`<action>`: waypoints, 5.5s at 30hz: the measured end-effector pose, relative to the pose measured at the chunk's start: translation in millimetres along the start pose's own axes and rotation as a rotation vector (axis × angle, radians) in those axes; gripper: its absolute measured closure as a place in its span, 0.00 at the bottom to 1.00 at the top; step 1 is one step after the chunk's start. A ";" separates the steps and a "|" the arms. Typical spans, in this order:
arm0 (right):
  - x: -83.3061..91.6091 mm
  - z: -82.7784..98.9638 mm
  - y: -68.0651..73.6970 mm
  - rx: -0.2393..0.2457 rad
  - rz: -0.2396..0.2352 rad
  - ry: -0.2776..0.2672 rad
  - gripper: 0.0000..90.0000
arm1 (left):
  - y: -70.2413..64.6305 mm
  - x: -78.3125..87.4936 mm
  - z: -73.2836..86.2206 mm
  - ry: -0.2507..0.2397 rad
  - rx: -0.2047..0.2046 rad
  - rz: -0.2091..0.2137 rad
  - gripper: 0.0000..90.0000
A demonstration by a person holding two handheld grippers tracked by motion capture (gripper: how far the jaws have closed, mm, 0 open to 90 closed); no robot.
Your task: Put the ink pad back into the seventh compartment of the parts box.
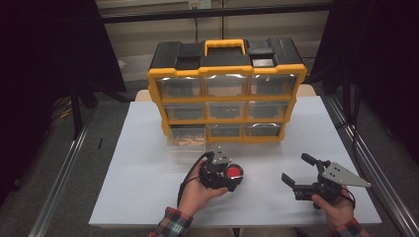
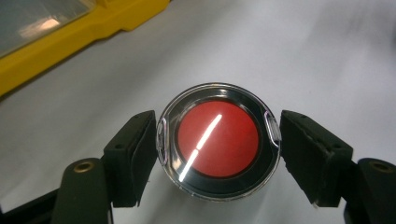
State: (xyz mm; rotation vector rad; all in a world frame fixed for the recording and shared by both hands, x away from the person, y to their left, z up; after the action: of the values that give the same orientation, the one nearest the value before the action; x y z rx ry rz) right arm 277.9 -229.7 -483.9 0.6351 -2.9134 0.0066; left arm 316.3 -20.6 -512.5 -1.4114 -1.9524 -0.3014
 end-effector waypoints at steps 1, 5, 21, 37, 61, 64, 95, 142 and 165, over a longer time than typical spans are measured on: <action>0.0 0.0 0.0 0.000 0.000 0.000 0.02 | 0.4 0.9 -1.5 -0.007 -0.001 -0.001 0.33; -0.1 0.0 0.1 0.000 0.000 0.000 0.02 | 0.8 6.0 -6.6 -0.014 0.014 -0.003 0.33; 0.3 0.2 -0.3 -0.001 0.004 0.003 0.02 | 6.7 22.5 -21.0 -0.043 0.029 -0.004 0.33; 0.2 0.1 -0.3 0.001 0.003 0.002 0.02 | 13.4 34.8 -31.3 -0.058 0.043 -0.024 0.33; 0.4 0.0 -0.2 0.000 0.001 0.002 0.02 | 27.2 54.4 -42.2 -0.077 0.064 -0.050 0.33; 0.4 -0.1 -0.3 0.001 0.001 0.000 0.02 | 29.6 57.4 -43.0 -0.081 0.071 -0.058 0.33; 0.5 0.0 0.0 0.000 -0.001 0.001 0.02 | 46.7 81.5 -48.9 -0.114 0.109 -0.110 0.33; 0.9 -0.5 0.3 -0.001 -0.004 -0.002 0.02 | 80.8 108.2 -39.0 -0.173 0.182 -0.199 0.33; 0.8 -0.4 0.3 -0.002 -0.004 -0.003 0.02 | 96.0 119.2 -37.5 -0.183 0.190 -0.248 0.33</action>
State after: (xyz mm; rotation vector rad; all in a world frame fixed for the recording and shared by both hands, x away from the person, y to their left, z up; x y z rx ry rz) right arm 277.1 -229.8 -483.4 0.6408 -2.9142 0.0022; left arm 398.5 83.2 -427.0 -1.1093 -2.2458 -0.0963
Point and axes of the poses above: each handheld gripper's, and its own axes: x roughly backward along the jaws, z roughly out of its underside, y roughly to its left, the point moved 9 cm from there along -x, roughly forward along the jaws, and after that the axes turned 10 degrees about z, right-handed, at the moved point
